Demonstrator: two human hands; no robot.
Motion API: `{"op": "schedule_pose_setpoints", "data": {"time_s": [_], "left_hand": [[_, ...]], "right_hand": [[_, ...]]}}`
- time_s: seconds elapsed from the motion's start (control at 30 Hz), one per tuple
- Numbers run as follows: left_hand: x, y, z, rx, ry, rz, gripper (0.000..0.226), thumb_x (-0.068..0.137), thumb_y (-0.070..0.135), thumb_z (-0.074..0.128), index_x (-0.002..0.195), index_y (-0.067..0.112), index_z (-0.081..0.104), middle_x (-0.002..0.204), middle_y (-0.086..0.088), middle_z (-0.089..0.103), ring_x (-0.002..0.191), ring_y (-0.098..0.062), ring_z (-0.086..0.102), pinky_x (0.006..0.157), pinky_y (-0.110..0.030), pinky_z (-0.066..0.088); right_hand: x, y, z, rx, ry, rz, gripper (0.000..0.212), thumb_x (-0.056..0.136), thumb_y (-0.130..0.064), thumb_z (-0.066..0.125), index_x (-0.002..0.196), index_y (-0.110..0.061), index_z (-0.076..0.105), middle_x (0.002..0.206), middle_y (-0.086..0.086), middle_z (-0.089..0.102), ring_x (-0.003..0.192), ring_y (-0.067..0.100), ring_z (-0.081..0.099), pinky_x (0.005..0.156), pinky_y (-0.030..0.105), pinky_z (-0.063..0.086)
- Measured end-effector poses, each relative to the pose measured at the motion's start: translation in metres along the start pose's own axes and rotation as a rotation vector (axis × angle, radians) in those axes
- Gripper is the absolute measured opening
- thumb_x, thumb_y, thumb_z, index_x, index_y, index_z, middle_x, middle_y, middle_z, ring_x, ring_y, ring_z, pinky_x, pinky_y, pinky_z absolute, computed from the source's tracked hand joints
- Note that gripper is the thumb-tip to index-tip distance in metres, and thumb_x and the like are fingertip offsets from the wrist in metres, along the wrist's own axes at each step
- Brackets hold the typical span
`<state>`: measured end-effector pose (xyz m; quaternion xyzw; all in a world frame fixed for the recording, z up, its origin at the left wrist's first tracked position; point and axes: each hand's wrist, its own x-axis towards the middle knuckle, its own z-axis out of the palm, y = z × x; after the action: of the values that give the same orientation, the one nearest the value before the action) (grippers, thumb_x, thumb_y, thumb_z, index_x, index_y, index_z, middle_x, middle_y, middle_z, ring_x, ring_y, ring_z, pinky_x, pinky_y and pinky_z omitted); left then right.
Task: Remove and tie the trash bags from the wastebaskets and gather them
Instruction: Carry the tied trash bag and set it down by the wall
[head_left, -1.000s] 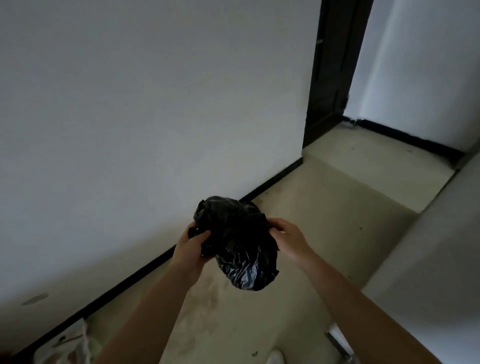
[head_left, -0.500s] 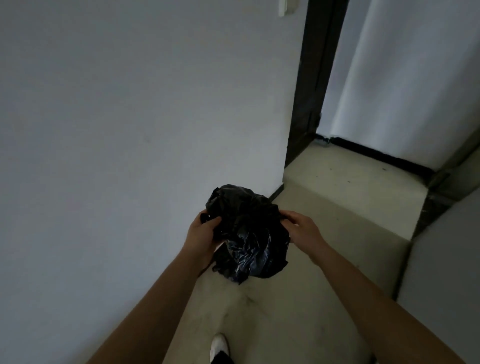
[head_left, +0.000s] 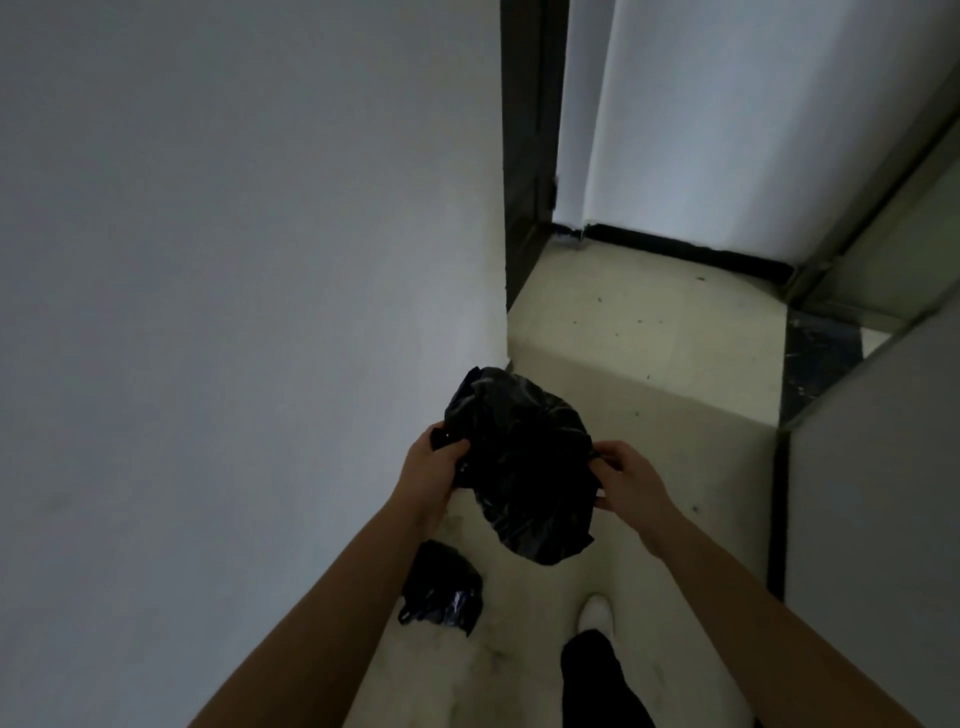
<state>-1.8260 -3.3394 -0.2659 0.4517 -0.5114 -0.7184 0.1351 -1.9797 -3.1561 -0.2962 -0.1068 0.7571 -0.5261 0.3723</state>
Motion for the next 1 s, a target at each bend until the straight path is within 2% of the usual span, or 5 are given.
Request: {"op": "schedule_pose_setpoints", "data": {"time_s": [0.4, 0.6, 0.7, 0.87, 1.0], "left_hand": [[0.185, -0.082, -0.009, 0.307, 0.249, -0.220, 0.022, 0.099, 0.024, 0.056, 0.118, 0.015, 0.064, 0.107, -0.012, 0.070, 0.099, -0.031, 0.068, 0.094, -0.055, 0.054], [0.324, -0.243, -0.045, 0.416, 0.280, -0.338, 0.019, 0.101, 0.021, 0.049, 0.112, 0.016, 0.063, 0.102, -0.009, 0.068, 0.087, -0.025, 0.065, 0.071, -0.034, 0.049], [0.388, -0.341, -0.064, 0.330, 0.266, -0.450, 0.018, 0.102, 0.016, 0.045, 0.101, 0.020, 0.063, 0.094, -0.010, 0.066, 0.076, -0.022, 0.062, 0.071, -0.035, 0.053], [0.434, -0.484, -0.100, 0.501, 0.461, -0.521, 0.046, 0.104, 0.032, 0.042, 0.148, 0.019, 0.040, 0.146, -0.010, 0.048, 0.127, -0.028, 0.050, 0.097, -0.027, 0.035], [0.433, -0.559, -0.123, 0.434, 0.498, -0.734, 0.063, 0.103, 0.043, 0.041, 0.156, 0.013, 0.023, 0.157, -0.012, 0.035, 0.141, -0.034, 0.038, 0.110, -0.039, 0.034]], "right_hand": [[0.213, 0.076, 0.050, -0.185, -0.192, 0.172, 0.009, 0.099, -0.024, 0.056, 0.107, -0.021, 0.059, 0.115, -0.003, 0.062, 0.099, 0.019, 0.064, 0.092, 0.044, 0.053], [0.316, 0.241, 0.123, -0.353, -0.143, 0.209, 0.019, 0.101, -0.018, 0.049, 0.119, -0.013, 0.053, 0.102, 0.011, 0.063, 0.082, 0.033, 0.062, 0.067, 0.039, 0.047], [0.363, 0.343, 0.162, -0.322, -0.065, 0.295, 0.026, 0.100, -0.021, 0.048, 0.125, -0.014, 0.052, 0.114, 0.007, 0.062, 0.095, 0.025, 0.063, 0.079, 0.038, 0.052], [0.400, 0.482, 0.209, -0.333, -0.071, 0.330, 0.036, 0.100, -0.024, 0.048, 0.135, -0.016, 0.048, 0.128, 0.007, 0.058, 0.112, 0.023, 0.060, 0.094, 0.039, 0.051], [0.401, 0.548, 0.230, -0.327, -0.260, 0.440, 0.053, 0.097, -0.028, 0.056, 0.147, -0.020, 0.039, 0.141, 0.008, 0.051, 0.128, 0.022, 0.052, 0.105, 0.034, 0.044]]}}
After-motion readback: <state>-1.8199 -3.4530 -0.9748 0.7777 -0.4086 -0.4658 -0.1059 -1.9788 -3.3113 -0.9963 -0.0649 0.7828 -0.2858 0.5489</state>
